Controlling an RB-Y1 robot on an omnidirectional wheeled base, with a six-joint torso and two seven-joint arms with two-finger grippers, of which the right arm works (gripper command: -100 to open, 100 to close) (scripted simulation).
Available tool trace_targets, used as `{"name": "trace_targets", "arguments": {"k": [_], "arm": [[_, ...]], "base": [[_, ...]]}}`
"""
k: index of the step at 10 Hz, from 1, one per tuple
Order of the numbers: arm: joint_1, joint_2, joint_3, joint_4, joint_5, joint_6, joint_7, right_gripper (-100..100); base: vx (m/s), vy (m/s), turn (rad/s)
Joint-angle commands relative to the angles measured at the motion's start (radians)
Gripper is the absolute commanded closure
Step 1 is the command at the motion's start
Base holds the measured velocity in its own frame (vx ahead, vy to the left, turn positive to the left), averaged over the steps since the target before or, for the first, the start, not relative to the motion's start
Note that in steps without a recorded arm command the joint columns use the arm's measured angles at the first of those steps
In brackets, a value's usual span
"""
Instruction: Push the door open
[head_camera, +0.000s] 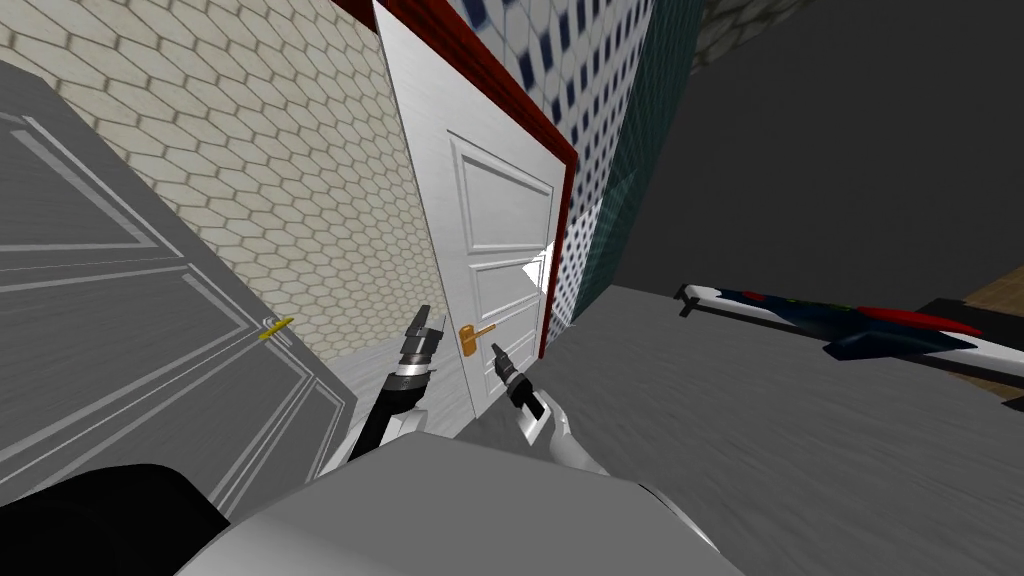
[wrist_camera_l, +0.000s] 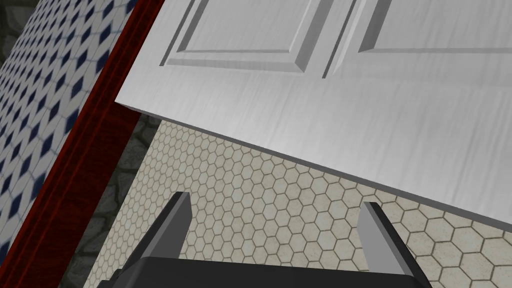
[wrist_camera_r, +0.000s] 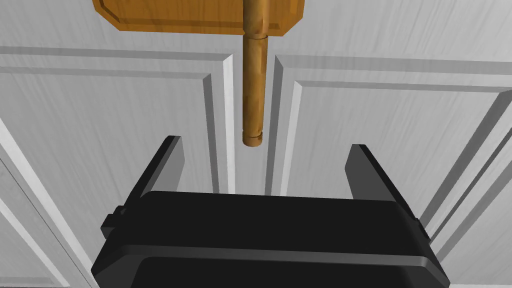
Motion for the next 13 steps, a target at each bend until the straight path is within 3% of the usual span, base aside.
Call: {"name": "trace_targets", "arguments": {"k": [1, 6, 9, 10, 11, 13], "arm": [[0.000, -0.002, -0.006, 0.008, 0.000, -0.002, 0.003, -100], [0.000, 0.008, -0.023, 0.031, 0.002, -0.009, 0.011, -100], [-0.001, 0.028, -0.035, 0.047, 0.002, -0.014, 0.016, -100], [-0.001, 0.025, -0.033, 0.046, 0.002, -0.014, 0.016, -100], [-0.001, 0.025, -0.033, 0.046, 0.002, -0.014, 0.016, 100], [-0.001, 0.025, -0.033, 0.046, 0.002, -0.014, 0.016, 100]], "base": [[0.096, 0.067, 0.040], [0.133, 0.146, 0.033], [0.165, 0.138, 0.037], [0.058, 0.043, 0.003], [0.000, 0.000, 0.000], [-0.010, -0.012, 0.011]]}}
